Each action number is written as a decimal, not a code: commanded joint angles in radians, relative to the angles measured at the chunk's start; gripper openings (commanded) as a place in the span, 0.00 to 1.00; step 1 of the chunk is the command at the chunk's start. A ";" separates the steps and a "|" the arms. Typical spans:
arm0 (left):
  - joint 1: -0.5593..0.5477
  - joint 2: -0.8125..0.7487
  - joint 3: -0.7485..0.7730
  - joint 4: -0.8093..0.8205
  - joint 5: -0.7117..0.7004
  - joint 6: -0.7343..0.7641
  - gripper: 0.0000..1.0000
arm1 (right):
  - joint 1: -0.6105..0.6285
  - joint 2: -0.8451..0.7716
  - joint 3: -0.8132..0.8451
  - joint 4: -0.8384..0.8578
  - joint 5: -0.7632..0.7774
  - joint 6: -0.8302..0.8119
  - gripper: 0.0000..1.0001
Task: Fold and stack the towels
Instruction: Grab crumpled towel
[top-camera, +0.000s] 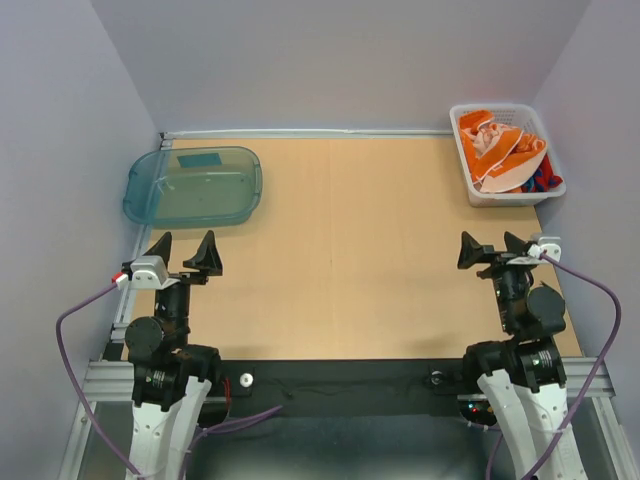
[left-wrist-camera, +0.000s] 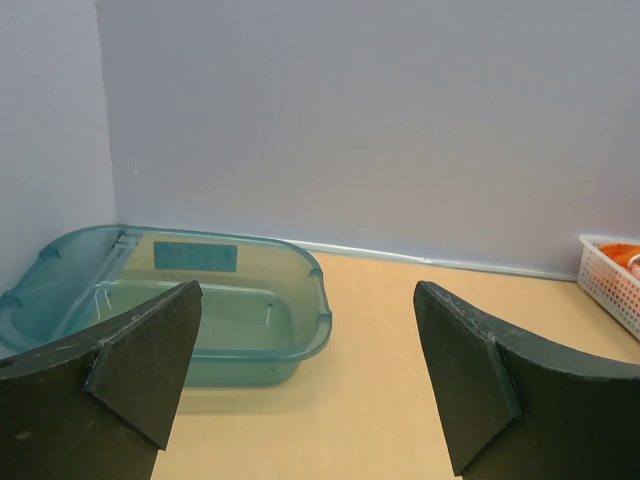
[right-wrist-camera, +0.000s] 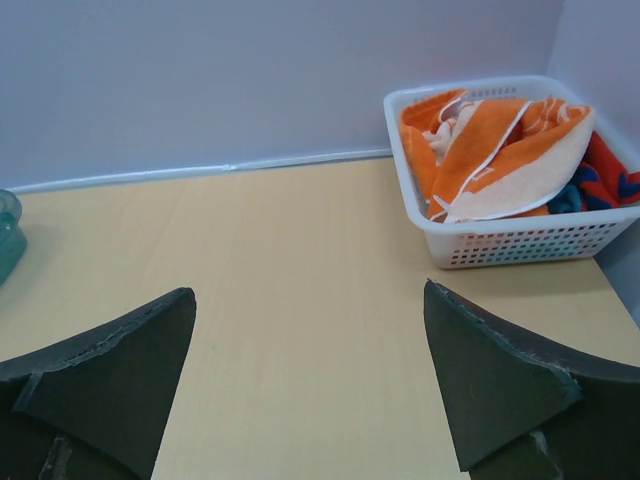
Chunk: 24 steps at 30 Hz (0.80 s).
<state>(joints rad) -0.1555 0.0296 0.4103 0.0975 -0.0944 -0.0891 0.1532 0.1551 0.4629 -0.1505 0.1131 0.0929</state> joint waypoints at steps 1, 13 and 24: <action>-0.004 -0.010 0.007 0.057 -0.011 0.019 0.99 | 0.008 -0.002 0.045 0.014 0.063 0.020 1.00; -0.004 -0.016 0.024 0.028 -0.050 -0.020 0.99 | 0.008 0.263 0.190 0.008 0.075 0.090 1.00; -0.012 -0.062 0.027 -0.002 -0.125 -0.049 0.99 | 0.005 0.949 0.620 -0.034 0.440 0.137 1.00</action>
<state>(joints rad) -0.1577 0.0151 0.4103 0.0662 -0.1802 -0.1295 0.1535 0.9627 0.9771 -0.1780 0.3805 0.2100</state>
